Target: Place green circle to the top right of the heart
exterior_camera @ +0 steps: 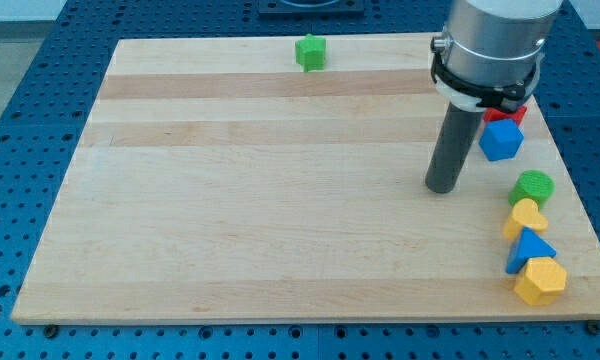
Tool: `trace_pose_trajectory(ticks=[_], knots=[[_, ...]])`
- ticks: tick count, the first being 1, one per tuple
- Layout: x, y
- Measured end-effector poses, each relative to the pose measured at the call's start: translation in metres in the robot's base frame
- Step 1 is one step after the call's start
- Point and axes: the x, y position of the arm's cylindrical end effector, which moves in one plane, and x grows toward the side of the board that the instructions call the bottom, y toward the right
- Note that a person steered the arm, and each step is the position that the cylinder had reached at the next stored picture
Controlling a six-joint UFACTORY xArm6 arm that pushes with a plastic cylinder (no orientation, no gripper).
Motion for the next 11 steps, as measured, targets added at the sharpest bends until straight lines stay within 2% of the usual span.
trace_pose_trajectory(ticks=[4,11], knots=[[-0.014,0.042],[-0.014,0.169]])
